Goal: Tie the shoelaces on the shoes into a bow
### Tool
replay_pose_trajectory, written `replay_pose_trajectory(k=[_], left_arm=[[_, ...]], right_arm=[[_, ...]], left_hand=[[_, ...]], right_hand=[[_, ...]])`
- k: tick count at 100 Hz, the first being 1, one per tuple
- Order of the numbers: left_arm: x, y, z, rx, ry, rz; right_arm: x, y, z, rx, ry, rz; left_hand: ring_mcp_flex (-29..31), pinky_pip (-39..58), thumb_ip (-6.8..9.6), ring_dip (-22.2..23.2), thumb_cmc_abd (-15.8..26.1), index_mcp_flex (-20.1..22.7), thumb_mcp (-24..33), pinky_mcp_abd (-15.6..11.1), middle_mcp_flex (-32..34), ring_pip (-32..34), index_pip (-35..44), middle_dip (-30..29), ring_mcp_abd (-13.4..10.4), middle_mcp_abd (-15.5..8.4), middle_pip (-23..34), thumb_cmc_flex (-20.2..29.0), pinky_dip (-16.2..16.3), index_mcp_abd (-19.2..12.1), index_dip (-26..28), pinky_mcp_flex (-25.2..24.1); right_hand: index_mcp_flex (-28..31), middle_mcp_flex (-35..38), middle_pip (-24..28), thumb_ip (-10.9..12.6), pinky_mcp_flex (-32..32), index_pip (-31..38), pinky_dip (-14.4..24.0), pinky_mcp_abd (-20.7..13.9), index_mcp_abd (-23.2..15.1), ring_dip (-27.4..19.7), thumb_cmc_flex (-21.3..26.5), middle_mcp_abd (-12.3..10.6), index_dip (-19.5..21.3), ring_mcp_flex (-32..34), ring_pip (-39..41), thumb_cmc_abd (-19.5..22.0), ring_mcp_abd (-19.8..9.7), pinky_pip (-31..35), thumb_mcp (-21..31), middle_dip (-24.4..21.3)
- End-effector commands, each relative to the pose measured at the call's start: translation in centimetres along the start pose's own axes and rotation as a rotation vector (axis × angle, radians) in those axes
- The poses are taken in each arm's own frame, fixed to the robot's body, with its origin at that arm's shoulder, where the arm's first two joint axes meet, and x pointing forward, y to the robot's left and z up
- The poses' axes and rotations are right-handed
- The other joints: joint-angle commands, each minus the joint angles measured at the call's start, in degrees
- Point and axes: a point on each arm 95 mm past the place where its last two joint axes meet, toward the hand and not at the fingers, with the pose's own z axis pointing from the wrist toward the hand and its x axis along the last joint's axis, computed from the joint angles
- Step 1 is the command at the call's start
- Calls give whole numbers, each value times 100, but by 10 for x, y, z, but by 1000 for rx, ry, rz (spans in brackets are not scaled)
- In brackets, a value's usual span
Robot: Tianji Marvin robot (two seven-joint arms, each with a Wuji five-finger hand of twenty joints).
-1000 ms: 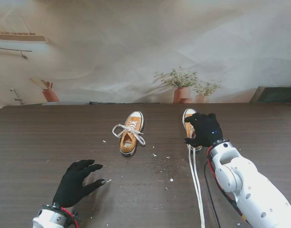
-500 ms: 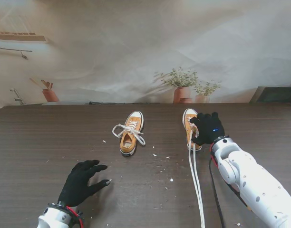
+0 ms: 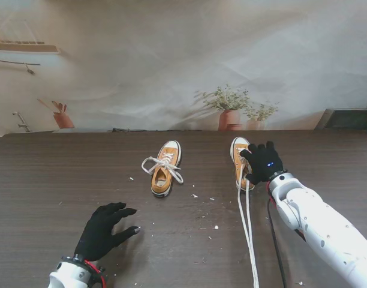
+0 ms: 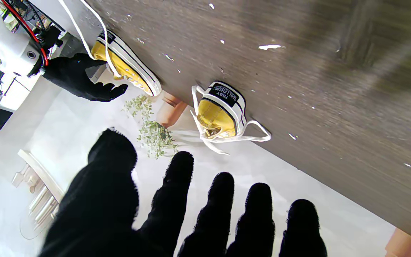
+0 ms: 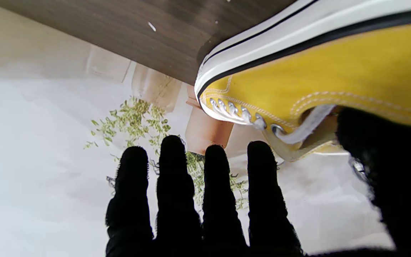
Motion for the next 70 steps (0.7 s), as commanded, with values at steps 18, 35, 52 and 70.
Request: replay_pose_trajectory(k=[18,35,52,70], left_arm=[[2,3,1,-8,6,-13],[3,3,2,-4,7,-24],[3,4,3,-6,6,-39],[3,3,2,3,0,-53]], right_arm=[[-6,-7,12,5,-6,-43],[-1,-13,22,21,-17,-32],[1,-19,33,42,-25,-40],[3,-25,44,34,-53,-11]], left_hand=[[-48,-4,73,10,277,95,-66,107,51,117,-24,66,135,104,61,196,-37,-6,65,68],[-13,12,79,23,308,100,-55,120,90,164,14,71,165,107,81,209,-34,13,71,104],[36,33,86,32,356,116,-50,171,127,208,39,74,247,130,96,210,-32,0,68,159],[99,65,87,41,384,137,-55,240,186,248,55,81,340,138,123,217,-24,27,61,232]], right_hand=[[-348,-79,142,116,137,186,-147,35,-365,-32,346,0,146,301,73,-304,99,160,347,12],[-275,-29,153,121,255,245,-175,126,-556,-49,413,13,165,477,63,-319,178,223,382,13],[-124,77,154,140,415,284,-190,203,-776,-54,512,15,181,706,84,-287,207,309,419,10],[250,439,228,307,1169,459,-143,329,-1118,33,1003,-56,277,1620,399,232,119,677,656,40]])
